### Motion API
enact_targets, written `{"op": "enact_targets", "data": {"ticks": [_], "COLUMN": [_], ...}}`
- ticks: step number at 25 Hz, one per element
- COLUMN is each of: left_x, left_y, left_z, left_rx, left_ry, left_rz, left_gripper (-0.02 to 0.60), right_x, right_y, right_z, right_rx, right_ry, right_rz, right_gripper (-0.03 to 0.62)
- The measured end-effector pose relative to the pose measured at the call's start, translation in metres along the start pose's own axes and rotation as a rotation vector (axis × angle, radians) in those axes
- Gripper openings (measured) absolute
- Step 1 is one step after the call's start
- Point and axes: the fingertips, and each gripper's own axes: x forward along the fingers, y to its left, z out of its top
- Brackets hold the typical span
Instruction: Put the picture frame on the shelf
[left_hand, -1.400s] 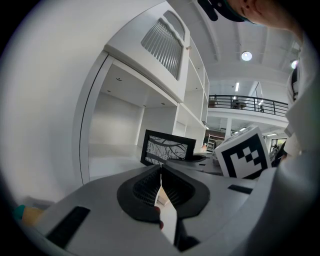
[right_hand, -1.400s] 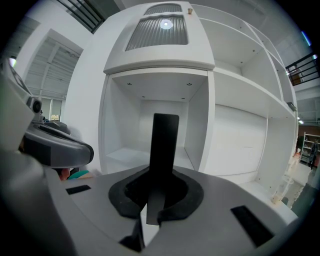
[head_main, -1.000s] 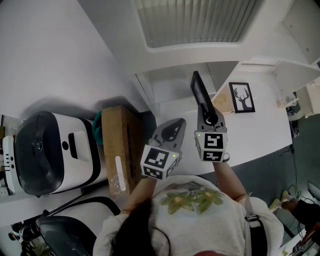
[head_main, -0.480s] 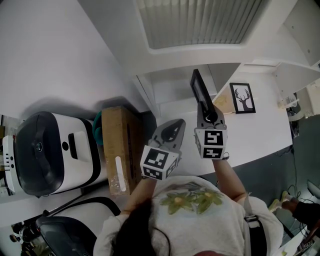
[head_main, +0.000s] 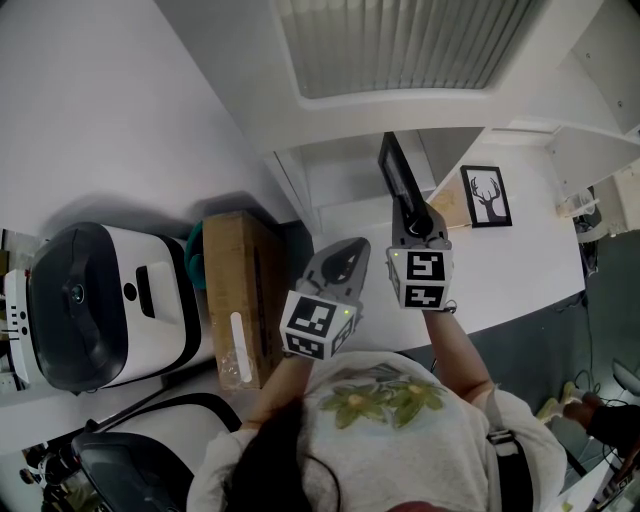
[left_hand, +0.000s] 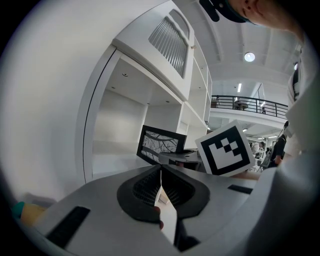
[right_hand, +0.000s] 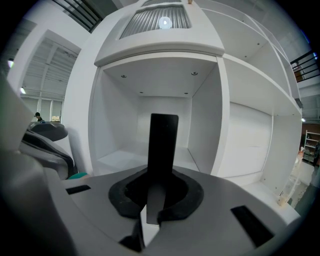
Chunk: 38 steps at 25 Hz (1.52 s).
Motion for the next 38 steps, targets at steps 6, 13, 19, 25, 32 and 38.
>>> {"op": "enact_targets", "data": {"ticks": [6,13,19,25,32,38], "left_x": [0.001,0.003,0.003,0.003,0.002,0.002], "left_y": [0.004,0.004,0.007,0.01,0.011,0.011], "left_z": [-0.004,-0.006,-0.007,-0.006,-0.007,-0.006], "left_rx": [-0.007,-0.012,-0.014,-0.016,-0.017,-0.017], "left_ry": [0.008,0.015,0.019,0.018,0.02,0.02], "left_rz": [0.009,0.008,0.013,0.02,0.021,0.02], "left_gripper": [0.031,0.031,0.031,0.031,0.031,0.031], "right_x": [0.008,0.019,0.029,0.039,0.046,0.052], "right_y": [0.0,-0.001,0.0,-0.001,0.001,0.001], "right_z": [0.002,0.005,0.009,0.012,0.013,0.015], "right_rx": [-0.005,-0.002,-0.004,-0.003,-0.008,-0.004], "right_ry": [0.0,-0.002,-0.001,0.001,0.006,0.013], "right_rz": [0.005,0.006,0.01,0.016,0.022,0.03], "right_gripper": [0.041,0.041,0.041,0.041,0.041,0.041]}}
